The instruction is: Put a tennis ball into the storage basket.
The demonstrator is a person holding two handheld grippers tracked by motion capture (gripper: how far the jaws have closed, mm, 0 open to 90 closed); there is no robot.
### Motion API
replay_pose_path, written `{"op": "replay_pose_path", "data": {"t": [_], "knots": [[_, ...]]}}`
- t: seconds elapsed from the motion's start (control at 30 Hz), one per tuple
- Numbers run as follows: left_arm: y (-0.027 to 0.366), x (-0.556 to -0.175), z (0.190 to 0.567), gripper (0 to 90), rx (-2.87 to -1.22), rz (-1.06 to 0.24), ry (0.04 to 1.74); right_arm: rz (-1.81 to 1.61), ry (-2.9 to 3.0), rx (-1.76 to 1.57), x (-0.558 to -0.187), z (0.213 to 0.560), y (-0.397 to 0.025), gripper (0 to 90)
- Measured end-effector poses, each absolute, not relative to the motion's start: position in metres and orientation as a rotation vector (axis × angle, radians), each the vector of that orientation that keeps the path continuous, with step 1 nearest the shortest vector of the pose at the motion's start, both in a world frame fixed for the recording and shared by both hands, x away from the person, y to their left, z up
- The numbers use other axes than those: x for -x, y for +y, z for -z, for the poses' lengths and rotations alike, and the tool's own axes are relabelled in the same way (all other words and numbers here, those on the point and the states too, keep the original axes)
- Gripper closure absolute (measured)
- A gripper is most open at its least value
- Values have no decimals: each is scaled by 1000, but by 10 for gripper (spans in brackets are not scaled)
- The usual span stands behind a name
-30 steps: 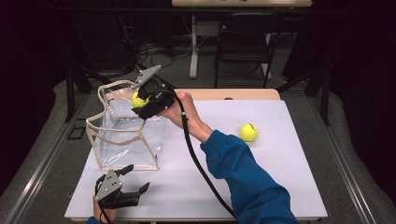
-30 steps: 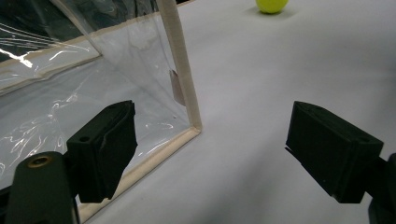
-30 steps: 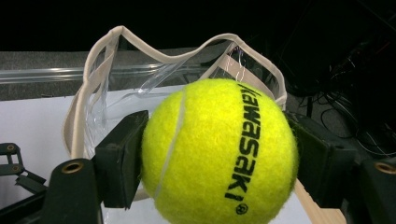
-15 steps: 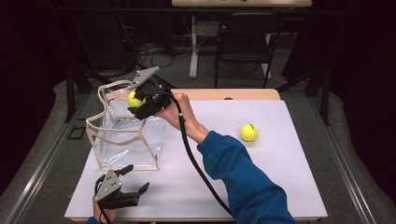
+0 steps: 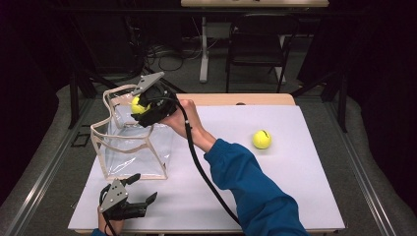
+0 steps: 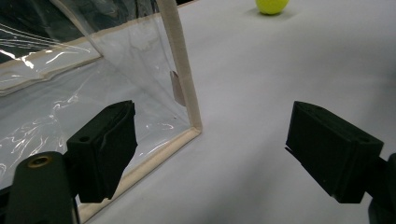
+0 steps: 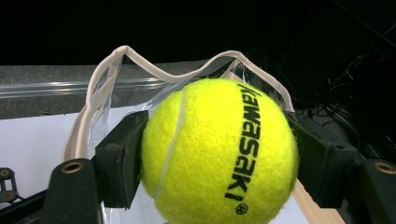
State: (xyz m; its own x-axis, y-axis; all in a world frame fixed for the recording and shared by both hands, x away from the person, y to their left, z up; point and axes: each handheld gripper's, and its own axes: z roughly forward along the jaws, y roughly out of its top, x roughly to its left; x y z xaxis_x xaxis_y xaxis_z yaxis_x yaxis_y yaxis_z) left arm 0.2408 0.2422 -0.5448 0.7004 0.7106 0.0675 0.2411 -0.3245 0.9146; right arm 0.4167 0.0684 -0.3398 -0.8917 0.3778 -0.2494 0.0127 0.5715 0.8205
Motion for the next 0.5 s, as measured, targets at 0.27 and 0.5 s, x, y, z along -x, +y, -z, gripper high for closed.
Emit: {"op": "replay_pose_path", "data": {"t": [0.27, 0.5], "knots": [[242, -241, 545, 161, -1886, -573, 740, -1255, 2416, -311, -417, 343, 73, 258], [242, -241, 545, 161, -1884, -572, 741, -1259, 2428, -310, -417, 346, 77, 258]]}}
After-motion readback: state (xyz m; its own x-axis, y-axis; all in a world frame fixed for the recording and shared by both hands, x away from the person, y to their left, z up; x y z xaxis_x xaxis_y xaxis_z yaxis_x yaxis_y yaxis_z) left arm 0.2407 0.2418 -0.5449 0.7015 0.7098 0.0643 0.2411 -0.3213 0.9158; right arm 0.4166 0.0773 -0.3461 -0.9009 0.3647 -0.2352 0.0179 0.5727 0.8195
